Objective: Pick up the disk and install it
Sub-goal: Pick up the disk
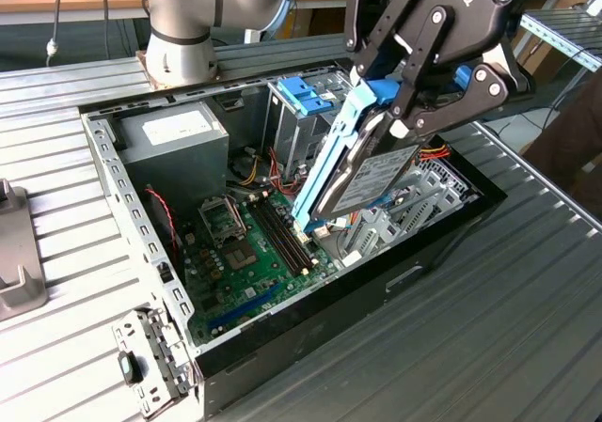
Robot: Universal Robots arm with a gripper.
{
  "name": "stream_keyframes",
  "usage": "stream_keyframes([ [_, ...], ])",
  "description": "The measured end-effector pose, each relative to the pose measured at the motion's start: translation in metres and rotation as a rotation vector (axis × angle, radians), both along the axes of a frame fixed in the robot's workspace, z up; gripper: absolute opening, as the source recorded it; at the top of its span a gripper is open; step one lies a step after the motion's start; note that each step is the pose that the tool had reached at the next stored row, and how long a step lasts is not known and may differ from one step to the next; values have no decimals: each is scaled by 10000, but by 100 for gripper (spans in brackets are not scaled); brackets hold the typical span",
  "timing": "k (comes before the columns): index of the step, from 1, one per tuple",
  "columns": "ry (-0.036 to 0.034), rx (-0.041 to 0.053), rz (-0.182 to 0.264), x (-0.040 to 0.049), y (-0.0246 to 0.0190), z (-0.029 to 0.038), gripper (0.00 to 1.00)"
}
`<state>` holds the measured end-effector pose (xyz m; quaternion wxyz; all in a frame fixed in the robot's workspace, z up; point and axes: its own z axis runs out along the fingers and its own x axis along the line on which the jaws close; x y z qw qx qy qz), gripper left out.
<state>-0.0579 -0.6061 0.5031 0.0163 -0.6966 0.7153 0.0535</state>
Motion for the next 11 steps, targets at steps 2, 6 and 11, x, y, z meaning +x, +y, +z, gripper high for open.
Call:
stream_keyframes([
  [2,0,0,-1,35,0,-1,37],
  [6,0,0,0,78,-1,-2,37],
  [11,0,6,0,129,-6,-4,37],
])
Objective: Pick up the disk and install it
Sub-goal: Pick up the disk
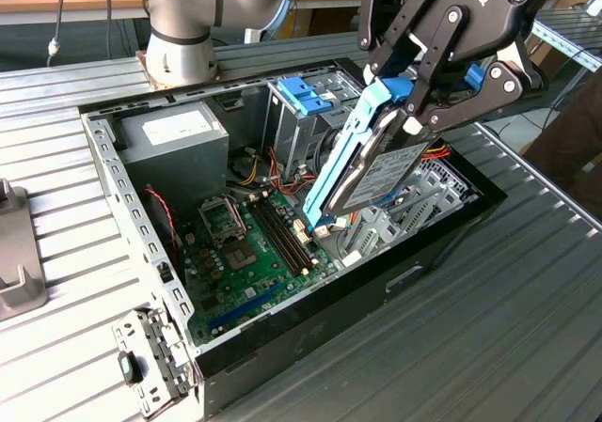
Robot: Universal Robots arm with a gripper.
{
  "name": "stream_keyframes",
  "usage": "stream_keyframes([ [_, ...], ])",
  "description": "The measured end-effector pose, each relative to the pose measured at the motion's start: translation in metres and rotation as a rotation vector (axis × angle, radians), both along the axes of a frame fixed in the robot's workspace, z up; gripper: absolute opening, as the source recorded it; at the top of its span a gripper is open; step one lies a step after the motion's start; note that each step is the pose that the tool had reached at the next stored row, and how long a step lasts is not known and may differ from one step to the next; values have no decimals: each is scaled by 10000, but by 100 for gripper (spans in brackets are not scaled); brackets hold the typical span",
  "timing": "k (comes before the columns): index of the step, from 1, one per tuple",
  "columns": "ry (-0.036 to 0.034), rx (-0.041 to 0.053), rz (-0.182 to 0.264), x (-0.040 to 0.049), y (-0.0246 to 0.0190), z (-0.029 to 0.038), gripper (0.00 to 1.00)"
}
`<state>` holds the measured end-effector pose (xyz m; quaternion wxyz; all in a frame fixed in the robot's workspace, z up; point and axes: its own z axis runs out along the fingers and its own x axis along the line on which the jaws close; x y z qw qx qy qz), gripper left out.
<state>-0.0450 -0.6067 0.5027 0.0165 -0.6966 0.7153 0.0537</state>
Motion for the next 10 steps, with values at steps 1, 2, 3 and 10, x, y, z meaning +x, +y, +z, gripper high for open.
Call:
stream_keyframes([
  [1,-1,45,0,5,-5,-1,37],
  [2,0,145,-2,11,-13,-1,37],
  [3,0,214,-2,15,-19,-1,37],
  [10,1,307,-1,83,-28,-33,37],
])
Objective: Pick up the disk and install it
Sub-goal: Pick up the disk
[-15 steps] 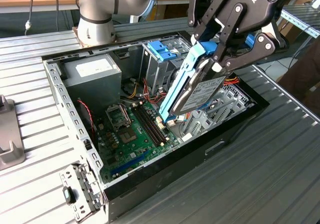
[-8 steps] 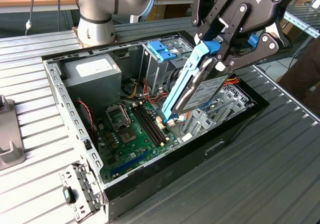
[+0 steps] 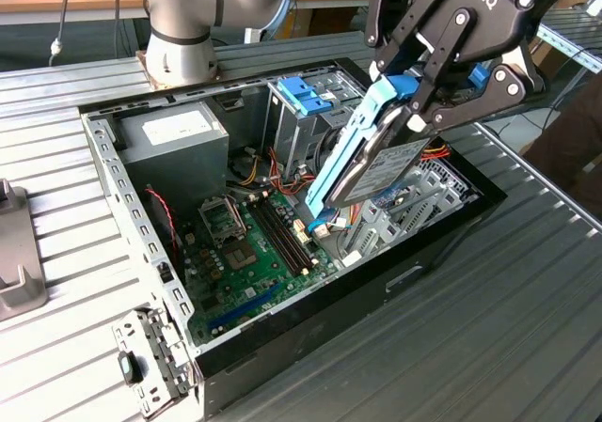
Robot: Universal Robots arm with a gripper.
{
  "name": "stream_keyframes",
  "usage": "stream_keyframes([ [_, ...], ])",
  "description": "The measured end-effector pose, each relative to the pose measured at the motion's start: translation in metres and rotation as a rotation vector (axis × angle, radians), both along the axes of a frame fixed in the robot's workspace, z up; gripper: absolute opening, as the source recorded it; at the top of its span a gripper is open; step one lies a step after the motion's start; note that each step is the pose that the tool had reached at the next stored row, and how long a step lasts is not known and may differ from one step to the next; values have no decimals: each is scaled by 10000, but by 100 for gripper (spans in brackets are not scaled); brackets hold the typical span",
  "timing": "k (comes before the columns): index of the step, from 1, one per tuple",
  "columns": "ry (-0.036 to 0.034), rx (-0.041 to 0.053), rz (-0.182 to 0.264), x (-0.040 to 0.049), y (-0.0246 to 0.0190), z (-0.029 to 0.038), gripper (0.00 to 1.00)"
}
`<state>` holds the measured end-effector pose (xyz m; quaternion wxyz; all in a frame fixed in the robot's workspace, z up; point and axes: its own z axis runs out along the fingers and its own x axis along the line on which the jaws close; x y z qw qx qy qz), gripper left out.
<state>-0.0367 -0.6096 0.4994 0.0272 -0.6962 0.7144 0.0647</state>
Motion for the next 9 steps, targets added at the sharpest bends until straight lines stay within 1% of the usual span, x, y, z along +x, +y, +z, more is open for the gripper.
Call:
stream_keyframes([
  [4,5,-2,-1,56,-2,-49,37],
  [7,8,-1,-1,123,-2,-89,37],
  [9,12,0,-1,211,-2,-123,37],
])
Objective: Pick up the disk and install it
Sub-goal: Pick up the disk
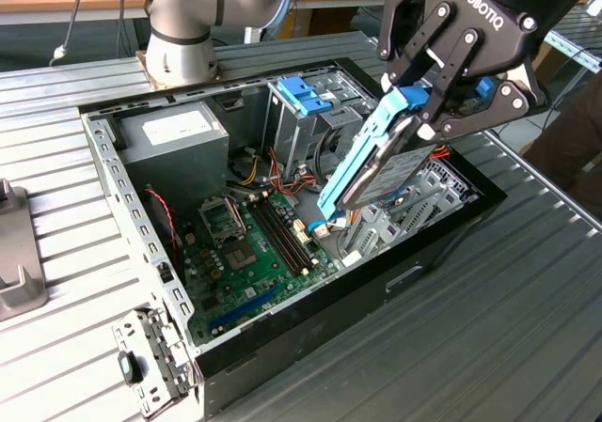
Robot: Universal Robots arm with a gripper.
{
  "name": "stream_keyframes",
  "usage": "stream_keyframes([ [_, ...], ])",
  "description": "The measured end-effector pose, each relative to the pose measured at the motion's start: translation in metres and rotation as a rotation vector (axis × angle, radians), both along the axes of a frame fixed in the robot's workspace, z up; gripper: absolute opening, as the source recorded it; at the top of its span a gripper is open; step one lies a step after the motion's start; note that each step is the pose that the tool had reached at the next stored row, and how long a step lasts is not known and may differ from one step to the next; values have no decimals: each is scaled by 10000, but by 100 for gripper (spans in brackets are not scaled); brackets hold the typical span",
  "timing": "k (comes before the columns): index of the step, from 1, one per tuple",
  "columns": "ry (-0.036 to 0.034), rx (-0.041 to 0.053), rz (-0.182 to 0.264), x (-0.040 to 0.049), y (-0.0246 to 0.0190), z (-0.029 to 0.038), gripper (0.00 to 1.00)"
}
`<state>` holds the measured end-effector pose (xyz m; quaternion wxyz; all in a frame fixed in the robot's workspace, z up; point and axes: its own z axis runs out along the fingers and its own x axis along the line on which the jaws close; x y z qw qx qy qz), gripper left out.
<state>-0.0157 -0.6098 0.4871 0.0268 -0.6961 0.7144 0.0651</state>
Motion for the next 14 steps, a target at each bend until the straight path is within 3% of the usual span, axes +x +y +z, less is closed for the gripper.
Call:
stream_keyframes([
  [5,7,0,0,168,0,-40,37],
  [9,14,-3,0,393,0,-68,37],
  [14,16,-2,1,555,0,-84,37],
])
